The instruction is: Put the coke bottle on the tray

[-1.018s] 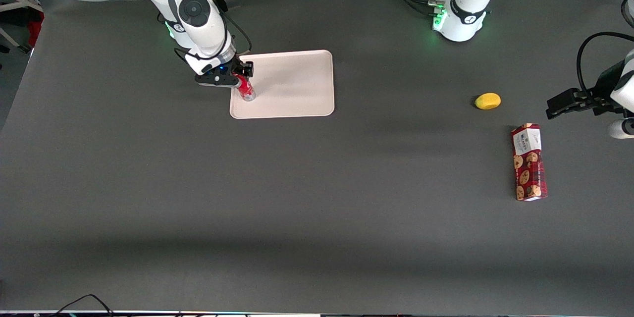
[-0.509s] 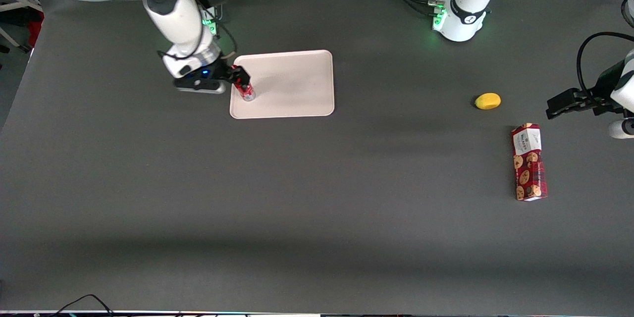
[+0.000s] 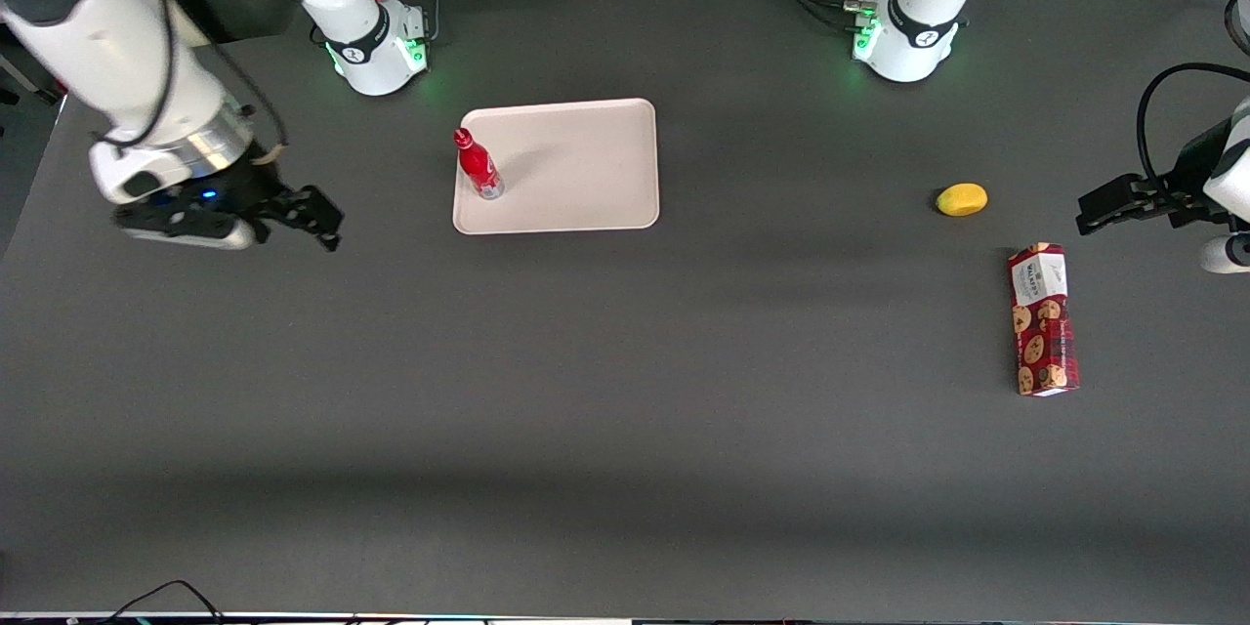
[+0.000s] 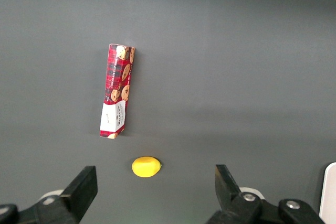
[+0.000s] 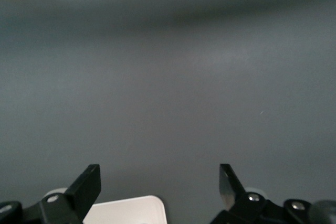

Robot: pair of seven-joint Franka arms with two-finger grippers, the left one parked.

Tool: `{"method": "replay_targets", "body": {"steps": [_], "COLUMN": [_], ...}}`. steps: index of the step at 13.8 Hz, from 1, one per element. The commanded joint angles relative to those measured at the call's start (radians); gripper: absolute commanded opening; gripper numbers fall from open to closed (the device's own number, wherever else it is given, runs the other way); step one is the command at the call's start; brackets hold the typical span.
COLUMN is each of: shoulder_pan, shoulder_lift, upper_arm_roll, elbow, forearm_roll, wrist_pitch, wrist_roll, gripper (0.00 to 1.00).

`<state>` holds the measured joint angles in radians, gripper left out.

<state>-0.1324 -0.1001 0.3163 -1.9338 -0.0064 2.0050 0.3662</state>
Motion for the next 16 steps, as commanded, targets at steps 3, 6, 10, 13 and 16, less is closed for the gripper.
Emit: {"method": "replay_targets", "body": {"steps": [3, 6, 10, 13, 16], "shoulder_pan": [0.005, 0.004, -0.004, -0.004, -0.006], "shoulder_lift": [0.085, 0.096, 0.114, 0.114, 0.114], "upper_arm_roll": [-0.124, -0.128, -0.129, -0.135, -0.138], "elbow": [0.186, 0.217, 0.217, 0.217, 0.22], "forearm_roll": [-0.026, -0.027, -0.015, -0.01, -0.01], "wrist_pitch": [-0.081, -0.127, -0.129, -0.157, -0.195], "wrist_roll": [-0.17, -0.17, -0.17, -0.17, -0.228], "gripper": [1.0, 1.0, 1.0, 1.0, 1.0]}}
